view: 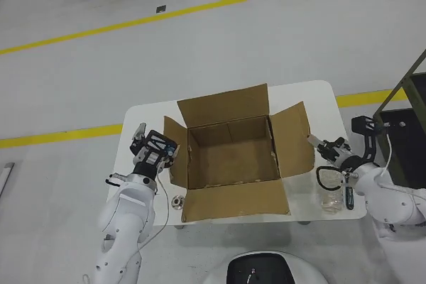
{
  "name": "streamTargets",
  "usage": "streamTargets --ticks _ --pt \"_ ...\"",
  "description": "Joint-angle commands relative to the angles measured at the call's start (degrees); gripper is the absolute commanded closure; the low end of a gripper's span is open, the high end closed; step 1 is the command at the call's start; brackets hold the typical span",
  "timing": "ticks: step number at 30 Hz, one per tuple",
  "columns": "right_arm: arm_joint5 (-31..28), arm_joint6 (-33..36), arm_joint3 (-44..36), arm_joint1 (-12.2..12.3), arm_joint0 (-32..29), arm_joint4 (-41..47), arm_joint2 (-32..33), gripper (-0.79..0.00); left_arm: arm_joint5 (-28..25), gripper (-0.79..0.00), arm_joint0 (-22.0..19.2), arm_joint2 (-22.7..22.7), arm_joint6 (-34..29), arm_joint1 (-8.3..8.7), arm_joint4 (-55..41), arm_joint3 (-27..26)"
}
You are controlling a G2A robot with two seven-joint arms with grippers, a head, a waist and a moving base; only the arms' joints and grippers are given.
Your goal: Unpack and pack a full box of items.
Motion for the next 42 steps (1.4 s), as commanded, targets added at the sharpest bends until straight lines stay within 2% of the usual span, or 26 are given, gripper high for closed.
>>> streamTargets --ticks 1,10,24,29,33,38,42 --pt "-0.7 2.3 -2.2 0.5 -2.1 -5.7 1.8 -0.785 -1.2 -0.785 0.0 -0.1 0.5 0.12 1.1 -0.7" --pt "-2.2 9.7 -8.5 1.7 -11.8 -16.9 7.5 -0.785 -1.2 -0.785 0.2 -0.1 1.4 0.04 0.6 -1.6" --pt "-3.7 11.0 -8.9 1.8 -12.0 -19.0 6.0 -0.785 -1.5 -0.785 0.2 0.0 1.5 0.05 0.7 -1.4" --pt "-1.1 27.5 -9.1 2.3 -8.6 -25.9 4.1 -0.785 -1.5 -0.785 0.2 0.0 1.5 0.05 0.7 -1.4" --pt "-2.5 39.3 -8.6 2.6 -4.5 -28.6 1.0 -0.785 -1.5 -0.785 0.2 0.0 1.5 0.05 0.7 -1.4" --pt "-2.3 43.6 -4.8 2.6 -0.3 -30.4 -2.4 -0.785 -1.5 -0.785 0.2 0.0 1.5 0.05 0.7 -1.4" --pt "-2.3 43.6 -4.8 2.6 -0.3 -30.4 -2.4 -0.785 -1.5 -0.785 0.2 0.0 1.5 0.05 0.7 -1.4"
